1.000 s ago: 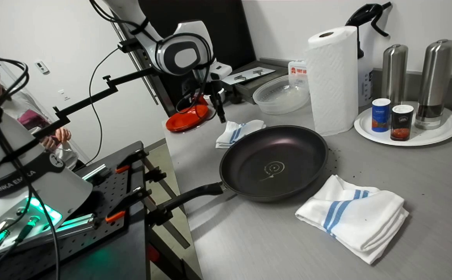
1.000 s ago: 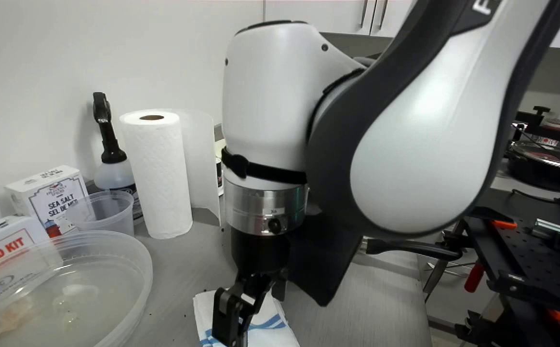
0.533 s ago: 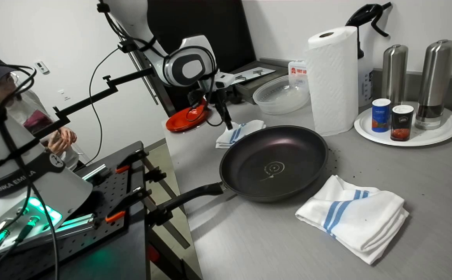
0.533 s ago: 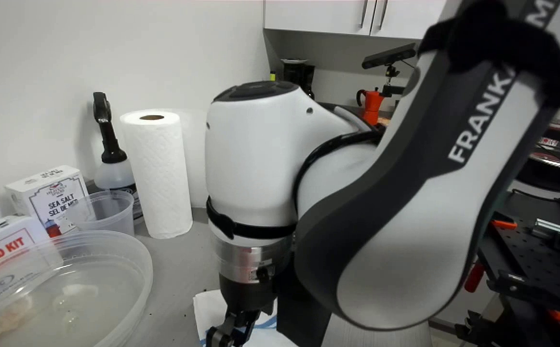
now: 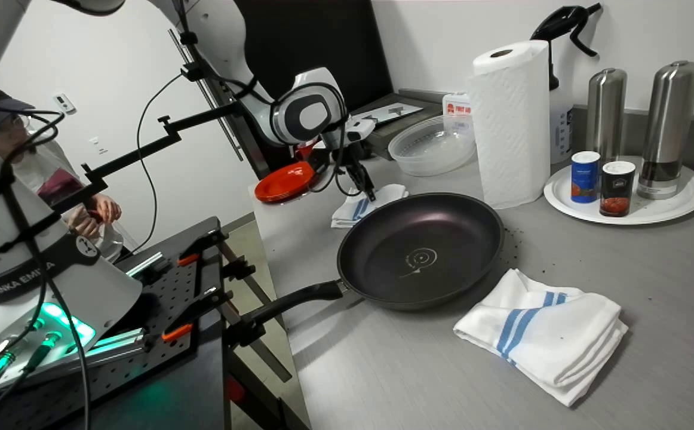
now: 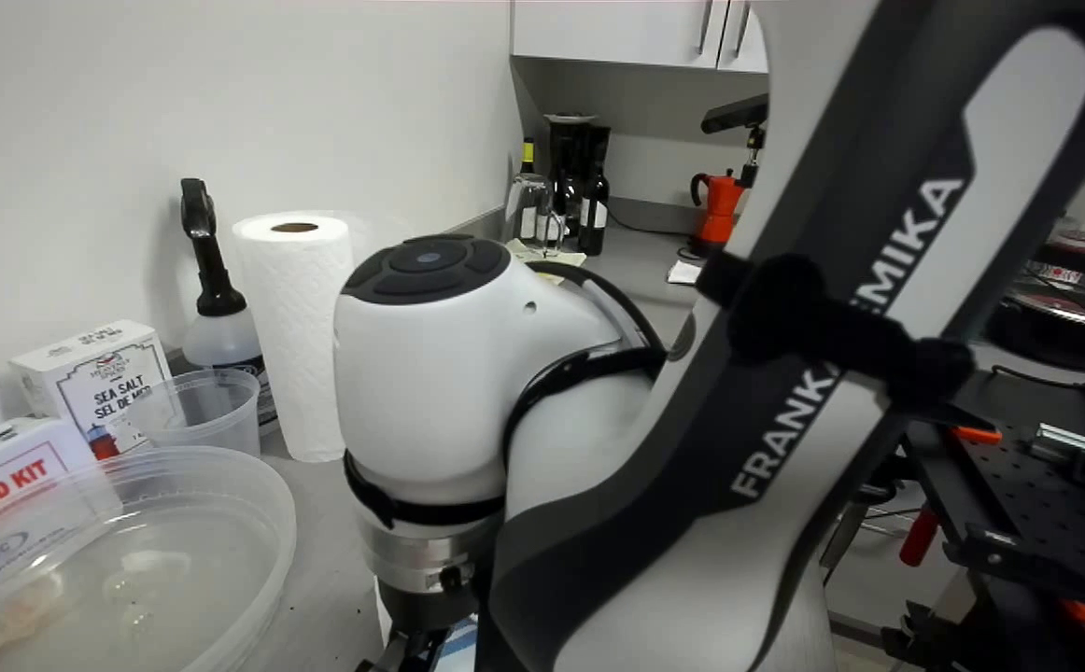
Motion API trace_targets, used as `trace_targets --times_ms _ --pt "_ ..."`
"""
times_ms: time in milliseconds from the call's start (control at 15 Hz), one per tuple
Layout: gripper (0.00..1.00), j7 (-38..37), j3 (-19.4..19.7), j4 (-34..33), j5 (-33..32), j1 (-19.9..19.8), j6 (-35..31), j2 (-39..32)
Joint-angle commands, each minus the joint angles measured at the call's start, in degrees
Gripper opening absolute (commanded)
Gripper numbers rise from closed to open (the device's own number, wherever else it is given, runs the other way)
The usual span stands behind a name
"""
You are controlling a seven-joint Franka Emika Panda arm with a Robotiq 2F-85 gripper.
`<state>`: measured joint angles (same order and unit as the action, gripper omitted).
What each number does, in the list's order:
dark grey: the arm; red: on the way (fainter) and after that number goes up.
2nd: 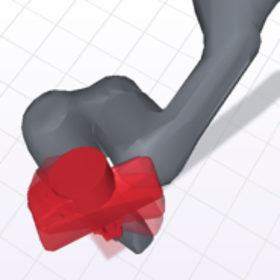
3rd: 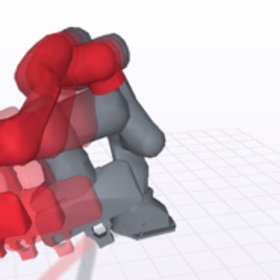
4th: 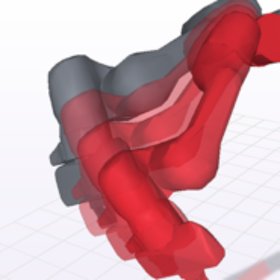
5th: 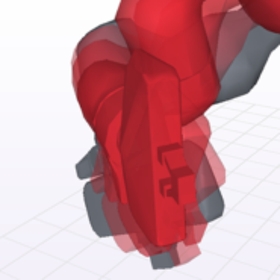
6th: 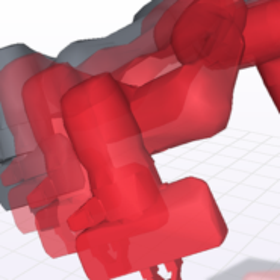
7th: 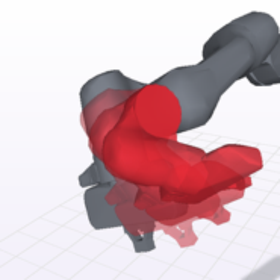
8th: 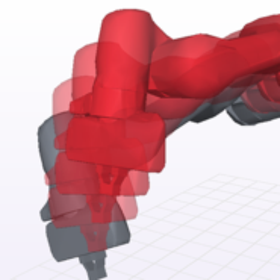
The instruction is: Pick up the cloth and wipe the pan
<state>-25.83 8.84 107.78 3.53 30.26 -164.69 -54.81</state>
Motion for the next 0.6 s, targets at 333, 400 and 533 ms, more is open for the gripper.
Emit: trace_targets --times_ms 333,400,533 --pt "1.00 0.19 0.01 -3.20 -0.17 -2.44 5.80 -0.79" --pt "1.00 0.84 -1.20 -3.11 -0.02 -3.59 7.14 -0.21" --pt "1.00 1.63 -3.17 -2.43 0.08 -5.33 9.74 1.18"
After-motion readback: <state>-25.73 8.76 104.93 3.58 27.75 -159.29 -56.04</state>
